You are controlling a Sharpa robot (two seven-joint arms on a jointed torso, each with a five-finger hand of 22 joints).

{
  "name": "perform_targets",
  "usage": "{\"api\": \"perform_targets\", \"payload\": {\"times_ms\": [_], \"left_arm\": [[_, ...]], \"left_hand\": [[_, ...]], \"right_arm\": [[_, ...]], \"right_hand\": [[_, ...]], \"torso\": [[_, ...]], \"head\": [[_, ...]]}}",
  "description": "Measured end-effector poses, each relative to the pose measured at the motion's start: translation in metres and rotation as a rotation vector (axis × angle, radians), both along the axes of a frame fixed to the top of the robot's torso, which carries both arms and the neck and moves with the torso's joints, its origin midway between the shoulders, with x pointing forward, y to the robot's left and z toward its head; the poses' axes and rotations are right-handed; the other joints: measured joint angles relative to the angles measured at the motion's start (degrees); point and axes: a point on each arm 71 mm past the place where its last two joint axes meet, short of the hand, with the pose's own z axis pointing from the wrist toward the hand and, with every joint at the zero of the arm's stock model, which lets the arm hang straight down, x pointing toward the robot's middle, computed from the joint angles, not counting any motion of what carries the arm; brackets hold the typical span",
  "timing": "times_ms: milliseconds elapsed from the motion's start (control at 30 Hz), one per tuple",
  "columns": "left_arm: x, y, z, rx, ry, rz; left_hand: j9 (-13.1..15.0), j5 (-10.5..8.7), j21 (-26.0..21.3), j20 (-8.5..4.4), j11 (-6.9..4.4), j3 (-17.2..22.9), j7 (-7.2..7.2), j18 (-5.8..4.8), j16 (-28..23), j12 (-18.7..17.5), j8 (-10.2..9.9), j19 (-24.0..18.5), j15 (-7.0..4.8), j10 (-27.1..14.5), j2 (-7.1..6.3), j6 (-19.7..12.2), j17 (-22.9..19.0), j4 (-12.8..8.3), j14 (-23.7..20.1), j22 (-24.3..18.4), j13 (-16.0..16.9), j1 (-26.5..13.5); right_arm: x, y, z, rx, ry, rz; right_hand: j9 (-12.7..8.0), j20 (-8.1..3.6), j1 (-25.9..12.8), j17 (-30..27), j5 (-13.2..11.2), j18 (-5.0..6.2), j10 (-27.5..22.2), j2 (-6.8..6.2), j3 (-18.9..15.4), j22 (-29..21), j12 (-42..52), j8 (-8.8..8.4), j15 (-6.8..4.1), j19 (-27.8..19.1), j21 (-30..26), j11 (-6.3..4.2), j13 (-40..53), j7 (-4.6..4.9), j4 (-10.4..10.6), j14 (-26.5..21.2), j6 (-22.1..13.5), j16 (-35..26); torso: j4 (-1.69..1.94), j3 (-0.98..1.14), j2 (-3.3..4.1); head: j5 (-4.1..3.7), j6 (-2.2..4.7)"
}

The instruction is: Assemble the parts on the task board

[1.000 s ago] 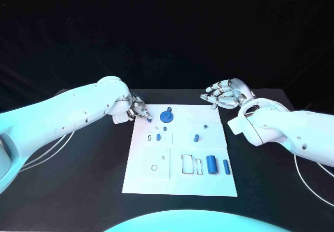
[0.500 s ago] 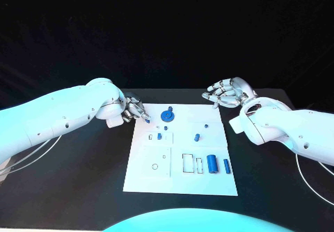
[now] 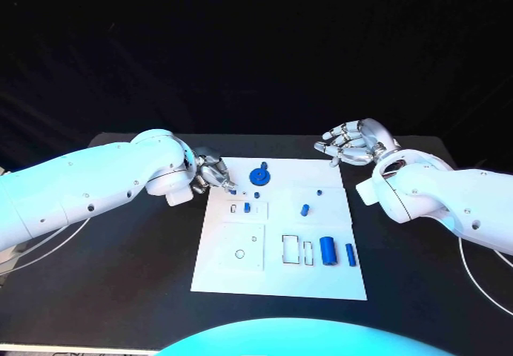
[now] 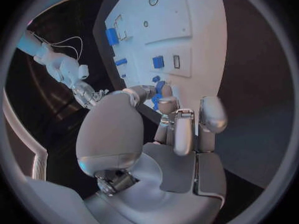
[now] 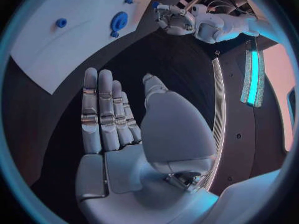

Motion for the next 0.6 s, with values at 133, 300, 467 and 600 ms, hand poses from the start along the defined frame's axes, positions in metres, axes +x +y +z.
{"api": "perform_targets", "payload": {"times_ms": [133, 300, 467, 600], "left_arm": [[-0.005, -0.002, -0.005, 0.012, -0.005, -0.009], [-0.008, -0.003, -0.012, 0.031, -0.001, -0.021], [-0.01, -0.004, -0.017, 0.05, 0.01, -0.034], [-0.01, -0.004, -0.021, 0.064, 0.017, -0.041]], "left_hand": [[0.0, 0.0, 0.07, 0.0, 0.0, 0.0, 0.0, 0.01, 0.0, 0.0, -0.01, 0.0, 0.0, 0.0, 0.0, 0.0, 0.0, 0.0, 0.0, 0.01, 0.0, 0.0], [0.0, 0.0, 0.22, 0.0, 0.01, 0.0, 0.0, 0.01, 0.0, 0.0, -0.02, 0.0, 0.0, 0.0, -0.07, 0.0, 0.0, 0.0, 0.0, 0.13, 0.0, -0.07], [-0.01, 0.0, 0.22, 0.0, 0.01, 0.0, 0.02, 0.01, -0.01, 0.0, -0.02, 0.0, 0.0, 0.0, -0.07, -0.02, 0.0, 0.0, 0.0, 0.13, -0.01, -0.07], [-0.02, 0.0, 0.21, 0.0, 0.02, 0.0, 0.16, 0.01, -0.01, 0.0, -0.07, -0.01, 0.01, 0.0, -0.07, 0.22, 0.0, 0.0, 0.0, 0.2, -0.01, -0.07]], "right_arm": [[0.0, 0.0, 0.0, 0.0, 0.001, 0.0], [0.0, 0.0, 0.0, 0.0, 0.002, 0.001], [0.0, 0.0, -0.001, 0.0, 0.003, 0.001], [0.0, 0.0, -0.001, 0.0, 0.003, 0.001]], "right_hand": [[0.0, 0.0, 0.0, 0.0, 0.0, 0.0, 0.01, 0.0, 0.0, -0.05, 0.0, 0.0, 0.0, 0.0, 0.0, 0.01, -0.13, 0.0, 0.0, 0.0, 0.0, 0.0], [0.0, 0.0, 0.0, -0.04, 0.0, 0.0, 0.04, 0.0, 0.0, -0.05, 0.0, 0.0, 0.0, 0.0, 0.0, 0.04, -0.13, -0.01, 0.0, 0.0, 0.0, 0.0], [0.0, 0.0, 0.0, -0.05, 0.0, 0.0, 0.04, 0.0, 0.0, -0.05, 0.0, 0.0, 0.0, 0.0, 0.0, 0.04, -0.13, -0.01, 0.0, 0.0, 0.0, 0.0], [0.0, 0.0, 0.0, -0.05, 0.0, 0.0, 0.05, 0.0, 0.0, -0.05, 0.0, 0.0, 0.0, 0.0, 0.0, 0.05, -0.12, -0.01, 0.0, 0.0, -0.01, 0.0]], "torso": [[-0.03, 0.0, 0.04], [-0.14, 0.01, 0.1], [-0.23, 0.01, 0.15], [-0.21, 0.0, 0.18]], "head": [[0.2, -0.08], [0.35, -0.18], [0.38, -0.24], [0.34, -0.33]]}}
